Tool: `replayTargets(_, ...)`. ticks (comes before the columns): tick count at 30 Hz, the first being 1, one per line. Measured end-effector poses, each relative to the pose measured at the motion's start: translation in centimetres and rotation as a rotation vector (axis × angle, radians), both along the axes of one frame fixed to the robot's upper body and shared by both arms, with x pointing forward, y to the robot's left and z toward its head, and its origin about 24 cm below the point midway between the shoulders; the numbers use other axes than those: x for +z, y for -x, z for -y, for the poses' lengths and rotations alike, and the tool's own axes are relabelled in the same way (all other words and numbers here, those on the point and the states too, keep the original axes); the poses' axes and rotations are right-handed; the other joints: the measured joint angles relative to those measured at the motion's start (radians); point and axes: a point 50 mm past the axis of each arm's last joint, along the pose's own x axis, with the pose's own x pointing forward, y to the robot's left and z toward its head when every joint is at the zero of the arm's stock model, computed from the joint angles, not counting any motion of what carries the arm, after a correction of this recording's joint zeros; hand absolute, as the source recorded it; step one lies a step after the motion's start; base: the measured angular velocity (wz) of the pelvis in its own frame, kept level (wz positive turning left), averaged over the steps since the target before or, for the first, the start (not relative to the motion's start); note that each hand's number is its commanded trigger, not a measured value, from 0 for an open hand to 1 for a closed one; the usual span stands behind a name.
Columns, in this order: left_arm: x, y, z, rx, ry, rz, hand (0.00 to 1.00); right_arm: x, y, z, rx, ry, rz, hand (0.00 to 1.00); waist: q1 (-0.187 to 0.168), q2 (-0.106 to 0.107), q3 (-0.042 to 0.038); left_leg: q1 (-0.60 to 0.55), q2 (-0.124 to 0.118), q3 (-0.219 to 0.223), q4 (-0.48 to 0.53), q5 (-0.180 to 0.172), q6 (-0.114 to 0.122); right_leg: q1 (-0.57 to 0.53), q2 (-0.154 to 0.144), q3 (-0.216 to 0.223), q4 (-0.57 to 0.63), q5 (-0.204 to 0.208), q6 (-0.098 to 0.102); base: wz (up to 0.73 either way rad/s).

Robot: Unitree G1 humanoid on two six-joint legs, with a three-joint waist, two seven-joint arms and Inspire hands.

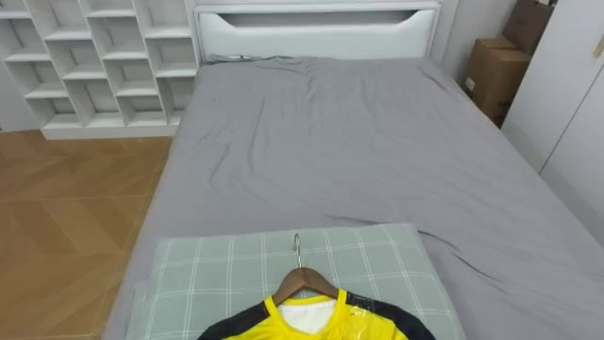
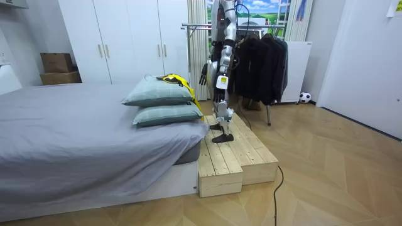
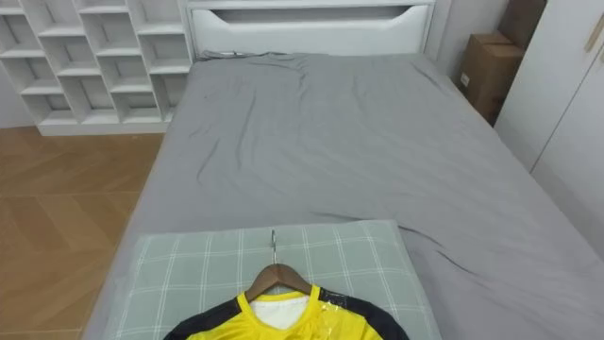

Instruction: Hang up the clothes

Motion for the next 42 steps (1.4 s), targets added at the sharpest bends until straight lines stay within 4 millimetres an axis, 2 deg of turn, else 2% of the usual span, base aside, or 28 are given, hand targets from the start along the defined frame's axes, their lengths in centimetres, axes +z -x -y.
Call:
replayTargets(13, 0.0, -0.3, 0.2, -0.021, 0.003, 0.003, 0.00, 0.0, 0.2, 0.1, -0.057, -0.009, -0.002, 0.00, -0.006, 0.013, 0.0002, -0.001, 0.002, 0.002, 0.001, -0.001, -0.002, -0.003, 0.002, 0.000, 0.004, 0.000, 0.000, 0.00)
replayTargets(21, 0.0, -0.2, 0.2, -0.021, 0.003, 0.002, 0.00, -0.2, 0.9, 0.0, -0.126, -0.024, -0.018, 0.00, -0.006, 0.012, 0.0002, 0.001, 0.003, 0.003, 0.000, -0.002, -0.002, -0.002, 0.002, 0.000, 0.005, 0.000, 0.000, 0.00)
replayTargets(42, 0.0, 0.0, 0.2, -0.016, 0.003, 0.000, 0.00, -0.2, 1.0, 0.0, -0.152, -0.031, -0.025, 0.00, -0.005, 0.009, 0.0000, 0.002, 0.004, 0.001, 0.001, -0.002, -0.002, -0.002, 0.002, 0.000, 0.009, 0.000, 0.000, 0.00)
